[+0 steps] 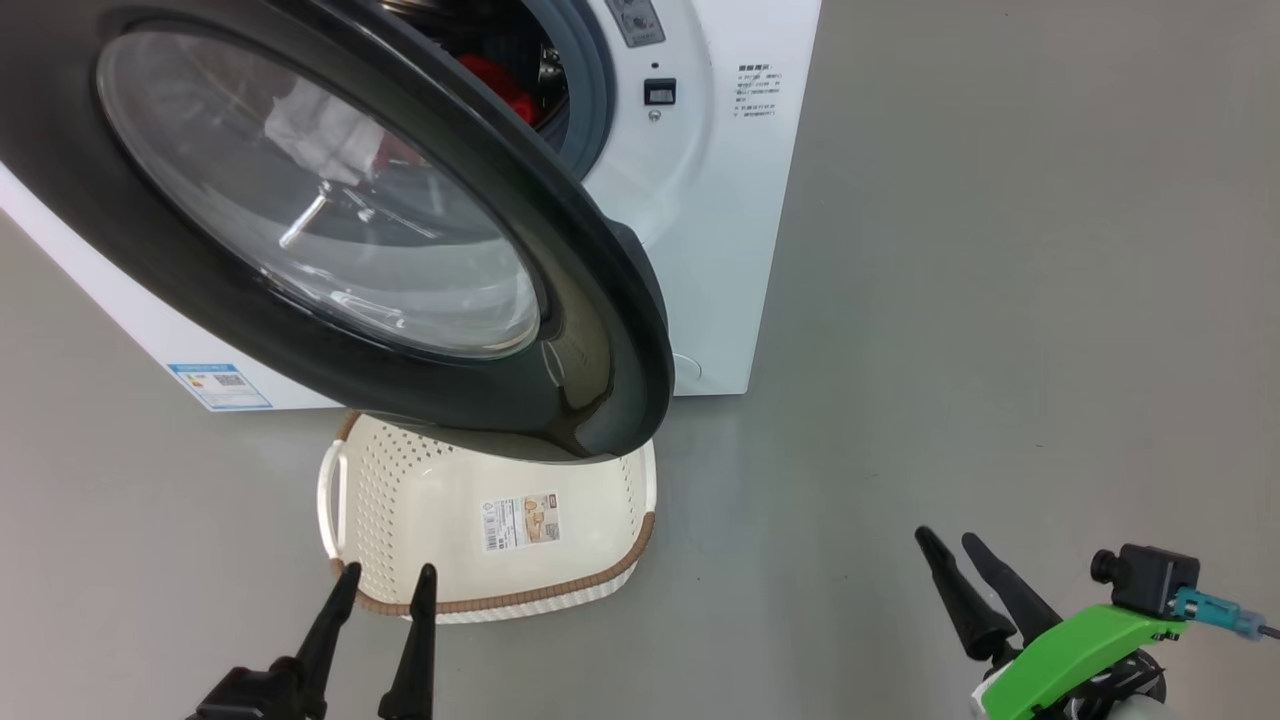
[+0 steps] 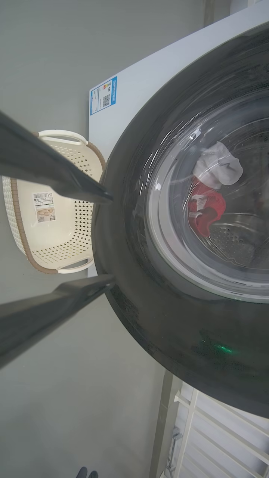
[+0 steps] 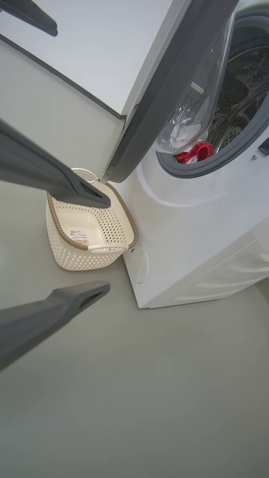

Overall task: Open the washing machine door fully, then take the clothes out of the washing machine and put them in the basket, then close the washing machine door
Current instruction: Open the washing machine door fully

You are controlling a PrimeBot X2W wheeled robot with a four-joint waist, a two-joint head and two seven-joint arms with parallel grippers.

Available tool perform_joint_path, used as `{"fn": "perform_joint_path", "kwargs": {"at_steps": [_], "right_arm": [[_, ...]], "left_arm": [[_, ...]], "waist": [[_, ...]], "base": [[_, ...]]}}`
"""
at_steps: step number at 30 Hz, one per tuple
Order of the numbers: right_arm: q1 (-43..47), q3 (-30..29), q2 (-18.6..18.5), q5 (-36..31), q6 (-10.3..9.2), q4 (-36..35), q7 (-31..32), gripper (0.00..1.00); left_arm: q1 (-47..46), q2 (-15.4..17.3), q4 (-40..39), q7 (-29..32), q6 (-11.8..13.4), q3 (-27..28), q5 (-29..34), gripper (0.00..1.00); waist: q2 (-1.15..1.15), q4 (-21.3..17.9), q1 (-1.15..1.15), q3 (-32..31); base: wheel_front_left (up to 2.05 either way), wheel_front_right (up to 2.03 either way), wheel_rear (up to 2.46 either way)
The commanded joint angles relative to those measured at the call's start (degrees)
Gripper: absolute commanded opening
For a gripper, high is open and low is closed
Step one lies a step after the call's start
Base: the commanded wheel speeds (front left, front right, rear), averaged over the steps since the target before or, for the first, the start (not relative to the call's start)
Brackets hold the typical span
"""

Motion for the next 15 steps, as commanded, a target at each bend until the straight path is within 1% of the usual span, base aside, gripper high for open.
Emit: {"fn": "perform_joint_path", "kwargs": {"at_steps": [1, 5, 10, 15], "right_arm": [[0.25, 0.95, -1.14, -1.47, 0.43, -0.68, -0.71, 1.00], [1.09, -2.95, 0.14, -8.70, 0.43, -0.62, -0.81, 1.00], [3.83, -8.76, 3.13, -17.96, 0.43, -2.30, -0.83, 1.00], [6.95, -15.31, 6.04, -30.33, 0.43, -5.81, -0.83, 1.00]], "left_arm": [[-0.51, 0.62, -1.08, -0.69, -0.31, 1.97, 0.32, 1.00], [-0.44, 0.62, -1.13, -0.69, -0.31, 1.98, 0.38, 1.00], [-0.51, 0.62, -1.07, -0.69, -0.31, 2.17, 0.47, 1.00], [-0.53, 0.62, -1.06, -0.69, -0.31, 2.25, 0.39, 1.00]], "waist": [[0.00, 0.00, 0.00, 0.00], [0.00, 0.00, 0.00, 0.01], [0.00, 0.14, 0.00, 0.12], [0.00, 0.30, 0.00, 0.07]], "base": [[0.00, 0.00, 0.00], [0.00, 0.00, 0.00], [0.00, 0.00, 0.00], [0.00, 0.00, 0.00]]}}
